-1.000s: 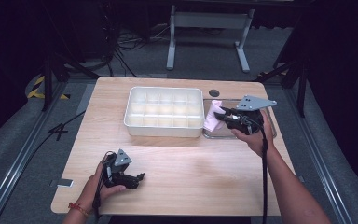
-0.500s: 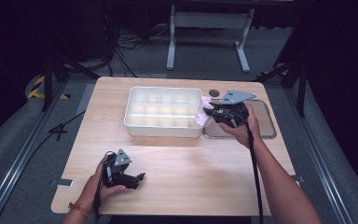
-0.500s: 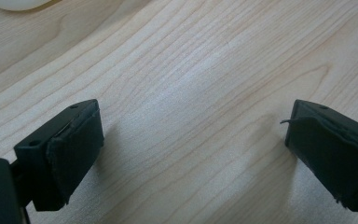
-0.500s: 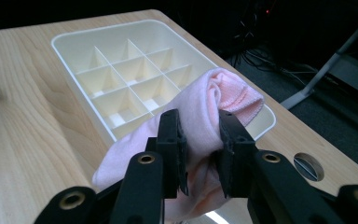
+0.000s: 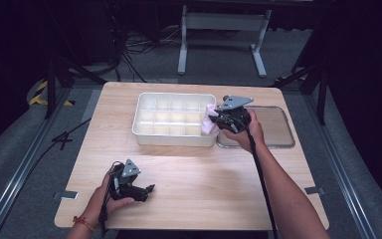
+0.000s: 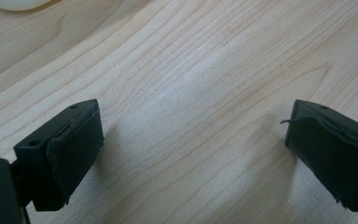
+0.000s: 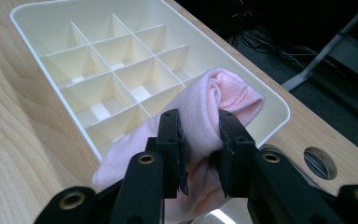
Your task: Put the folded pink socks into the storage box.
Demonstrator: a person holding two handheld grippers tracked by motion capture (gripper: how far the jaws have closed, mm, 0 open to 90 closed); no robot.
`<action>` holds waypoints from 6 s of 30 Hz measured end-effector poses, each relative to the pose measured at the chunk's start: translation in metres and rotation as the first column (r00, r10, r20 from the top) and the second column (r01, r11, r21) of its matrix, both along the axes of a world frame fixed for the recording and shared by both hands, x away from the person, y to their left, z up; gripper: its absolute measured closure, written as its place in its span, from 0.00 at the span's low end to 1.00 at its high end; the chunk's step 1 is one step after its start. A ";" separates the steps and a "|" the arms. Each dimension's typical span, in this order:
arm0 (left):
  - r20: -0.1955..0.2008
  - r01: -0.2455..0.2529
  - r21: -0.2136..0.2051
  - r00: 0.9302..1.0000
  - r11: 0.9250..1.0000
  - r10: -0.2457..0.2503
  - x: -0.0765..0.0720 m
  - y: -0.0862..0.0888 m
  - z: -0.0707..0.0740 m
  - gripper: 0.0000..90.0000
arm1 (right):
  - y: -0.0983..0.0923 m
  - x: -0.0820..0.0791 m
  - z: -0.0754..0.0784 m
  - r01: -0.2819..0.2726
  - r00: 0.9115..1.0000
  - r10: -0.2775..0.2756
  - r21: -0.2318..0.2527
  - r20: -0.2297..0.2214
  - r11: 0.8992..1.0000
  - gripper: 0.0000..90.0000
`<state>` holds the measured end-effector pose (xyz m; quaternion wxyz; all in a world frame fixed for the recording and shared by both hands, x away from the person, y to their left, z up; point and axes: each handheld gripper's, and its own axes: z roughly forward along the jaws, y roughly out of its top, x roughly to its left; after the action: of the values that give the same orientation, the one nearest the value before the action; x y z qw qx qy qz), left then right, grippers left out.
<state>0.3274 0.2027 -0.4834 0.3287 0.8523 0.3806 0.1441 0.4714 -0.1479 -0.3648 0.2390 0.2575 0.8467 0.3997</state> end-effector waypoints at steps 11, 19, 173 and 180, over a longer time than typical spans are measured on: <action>-0.005 -0.002 -0.002 1.000 1.000 0.002 0.000 -0.001 0.000 0.04 | 0.011 0.005 -0.012 0.010 1.000 -0.011 -0.050 -0.005 0.999 0.81; -0.005 -0.002 -0.002 1.000 1.000 0.002 0.000 -0.001 0.000 0.04 | 0.017 0.007 -0.020 0.010 1.000 -0.011 -0.085 -0.015 0.996 0.81; -0.004 0.007 0.011 1.000 1.000 -0.007 0.002 -0.002 0.001 0.03 | 0.029 0.028 -0.013 -0.145 0.935 0.047 -0.259 -0.351 0.955 0.66; -0.008 0.008 0.012 1.000 1.000 -0.008 0.001 -0.002 0.001 0.03 | 0.026 0.021 -0.006 -0.139 0.945 0.045 -0.272 -0.325 0.952 0.64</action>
<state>0.3283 0.2008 -0.4827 0.3226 0.8562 0.3777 0.1418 0.4922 -0.1218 -0.3703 0.1171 0.2397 0.9346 0.2353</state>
